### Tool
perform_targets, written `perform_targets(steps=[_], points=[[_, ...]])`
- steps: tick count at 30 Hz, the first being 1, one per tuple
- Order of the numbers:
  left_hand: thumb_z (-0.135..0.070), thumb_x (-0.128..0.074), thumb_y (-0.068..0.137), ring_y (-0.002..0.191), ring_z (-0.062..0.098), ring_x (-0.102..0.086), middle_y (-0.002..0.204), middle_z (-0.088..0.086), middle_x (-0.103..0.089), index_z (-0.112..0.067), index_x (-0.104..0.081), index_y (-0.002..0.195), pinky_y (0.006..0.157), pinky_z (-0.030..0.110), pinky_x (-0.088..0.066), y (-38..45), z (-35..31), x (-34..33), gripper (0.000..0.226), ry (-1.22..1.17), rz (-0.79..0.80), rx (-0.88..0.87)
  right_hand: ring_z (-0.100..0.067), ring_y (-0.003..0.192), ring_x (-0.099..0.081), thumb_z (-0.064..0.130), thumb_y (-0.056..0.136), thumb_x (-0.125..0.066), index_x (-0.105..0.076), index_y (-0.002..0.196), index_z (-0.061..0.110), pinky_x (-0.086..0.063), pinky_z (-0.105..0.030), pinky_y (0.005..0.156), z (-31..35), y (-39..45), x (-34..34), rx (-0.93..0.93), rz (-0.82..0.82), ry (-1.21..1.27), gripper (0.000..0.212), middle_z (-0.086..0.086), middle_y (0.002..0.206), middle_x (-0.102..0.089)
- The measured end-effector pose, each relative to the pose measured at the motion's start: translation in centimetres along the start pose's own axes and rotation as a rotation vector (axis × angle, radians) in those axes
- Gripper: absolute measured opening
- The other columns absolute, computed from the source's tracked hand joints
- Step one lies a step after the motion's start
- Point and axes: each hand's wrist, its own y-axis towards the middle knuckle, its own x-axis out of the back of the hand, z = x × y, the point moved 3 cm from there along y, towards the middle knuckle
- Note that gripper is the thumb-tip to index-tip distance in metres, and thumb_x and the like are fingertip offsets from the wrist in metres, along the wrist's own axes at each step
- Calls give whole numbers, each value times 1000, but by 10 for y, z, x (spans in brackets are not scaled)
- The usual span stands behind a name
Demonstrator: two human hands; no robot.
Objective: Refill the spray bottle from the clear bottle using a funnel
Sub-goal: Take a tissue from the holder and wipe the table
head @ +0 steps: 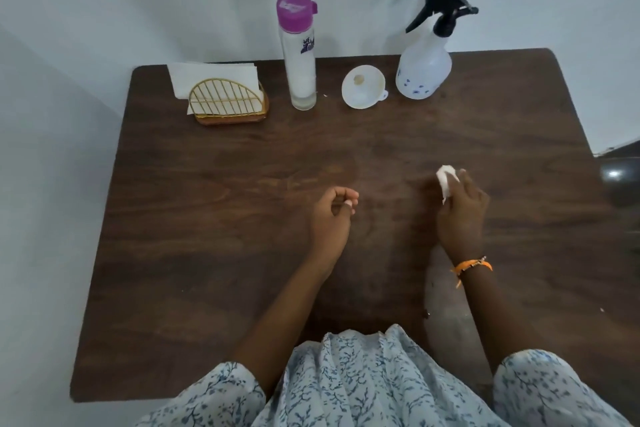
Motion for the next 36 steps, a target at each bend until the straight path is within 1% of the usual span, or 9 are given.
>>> perform_targets(steps=[5, 11, 16, 18, 24, 26, 29, 32, 36], points=[[0, -49, 89, 71, 4, -57, 80, -9, -63, -27, -59, 78, 67, 15, -45, 4, 3, 0, 30, 14, -58, 17, -46, 133, -30, 1, 80, -42, -41, 136, -1, -22, -46, 112, 31, 0, -42, 26, 209, -125, 56, -28, 147, -29], [1, -51, 87, 75, 5, -59, 84, -3, -65, -22, -61, 78, 69, 19, -48, 25, 5, 27, 26, -23, -247, 18, -39, 127, -46, 17, 87, -42, -48, 132, 9, -38, -37, 97, 115, -40, -86, 645, 447, -7, 46, -18, 140, -47], [0, -48, 90, 73, 3, -59, 83, -5, -64, -23, -62, 80, 66, 14, -47, 40, 10, 22, 28, -66, -242, 71, -27, 134, -41, 16, 89, -44, -53, 132, 18, -40, -36, 96, 74, -42, -65, 932, 536, -90, 44, -5, 145, -43], [0, -48, 90, 68, 0, -55, 81, -6, -63, -24, -60, 80, 61, 9, -44, 47, 7, 12, 29, -61, -202, 68, -25, 136, -38, 14, 86, -40, -51, 134, 19, -38, -38, 98, 44, -20, -51, 849, 491, -114, 49, -5, 147, -41], [-2, -48, 91, 67, 0, -55, 82, -8, -62, -26, -60, 79, 60, 7, -44, 61, 0, -14, 29, -18, -94, 63, -33, 132, -41, 6, 70, -32, -51, 131, 8, -39, -44, 94, 6, 51, -21, 65, 179, -219, 64, -15, 144, -43], [-2, -48, 91, 69, 0, -55, 82, -8, -62, -25, -60, 79, 60, 7, -44, 61, 2, -16, 28, -17, -105, 76, -39, 130, -41, 2, 72, -38, -48, 129, 2, -39, -45, 98, 23, 63, -35, 0, 140, -223, 58, -19, 142, -43], [-2, -48, 90, 69, -1, -56, 81, -9, -63, -26, -60, 79, 61, 8, -45, 58, 4, -13, 29, -22, -157, 76, -39, 133, -37, -3, 74, -40, -41, 137, 3, -34, -44, 108, 66, 65, -71, 172, 232, -108, 63, -19, 144, -40], [-1, -48, 89, 69, 0, -56, 81, -8, -63, -25, -60, 79, 63, 9, -45, 54, 5, -4, 29, -23, -215, 64, -37, 128, -46, 6, 87, -40, -53, 129, 3, -34, -41, 106, 104, 42, -91, 523, 360, 17, 44, -16, 137, -51], [-1, -49, 89, 72, 2, -56, 82, -8, -63, -23, -60, 79, 66, 10, -46, 46, 14, -1, 27, -23, -211, 85, -26, 133, -41, 20, 103, -22, -53, 131, 9, -31, -34, 111, 78, 23, -74, 802, 457, -1, 43, -6, 141, -48]])
